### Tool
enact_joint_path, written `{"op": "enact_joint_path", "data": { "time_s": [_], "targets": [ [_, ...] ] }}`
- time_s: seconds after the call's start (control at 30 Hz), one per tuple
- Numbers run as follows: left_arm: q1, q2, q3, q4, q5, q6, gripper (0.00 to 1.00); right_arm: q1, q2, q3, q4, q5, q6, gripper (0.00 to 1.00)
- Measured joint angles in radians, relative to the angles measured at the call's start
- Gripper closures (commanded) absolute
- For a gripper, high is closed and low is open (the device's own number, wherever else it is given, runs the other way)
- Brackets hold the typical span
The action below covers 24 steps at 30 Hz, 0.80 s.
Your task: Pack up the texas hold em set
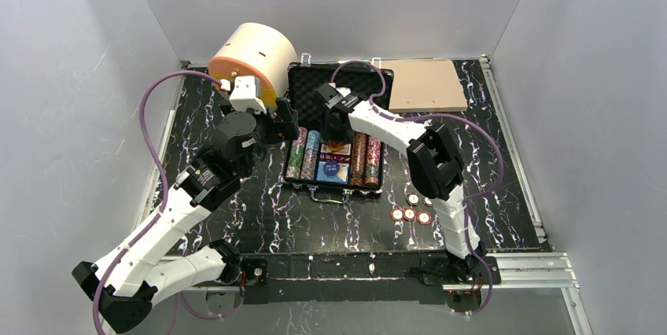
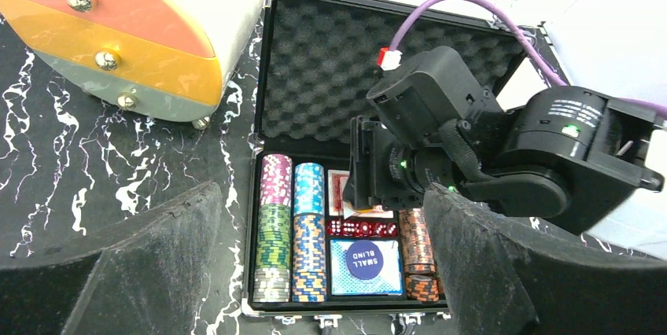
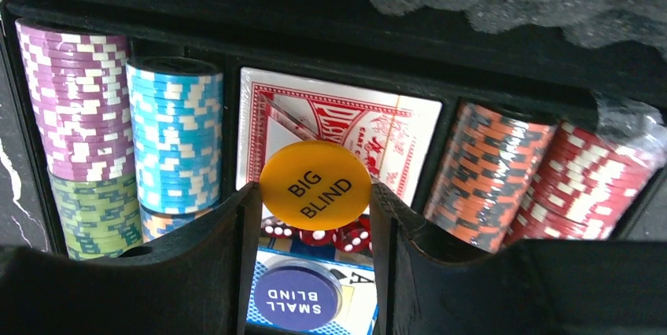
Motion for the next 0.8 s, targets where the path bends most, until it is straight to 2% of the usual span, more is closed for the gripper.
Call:
{"op": "enact_joint_path", "data": {
  "time_s": [0.27,0.47,0.6,0.8],
  "targets": [
    [0.0,0.007,0.0,-0.003,0.003,-0.004,0.03,0.0,0.047,0.051,-0.015,-0.017,-0.028,0.26],
    [0.0,0.007,0.0,-0.003,0.001,-0.003,0.03,0.0,0.023,0.043,-0.021,-0.006,-0.04,0.24],
    [0.0,0.007,0.0,-0.003,-0.002,-0.003,0.03,0.0,-0.115,-0.048,-0.022,0.033,-0.025,0.24],
    [0.0,0.003,0.0,-0.003,0.0,-0.006,0.03,-0.019,-0.498,-0.295,-0.026,0.142,0.061,0.2]
  ]
}}
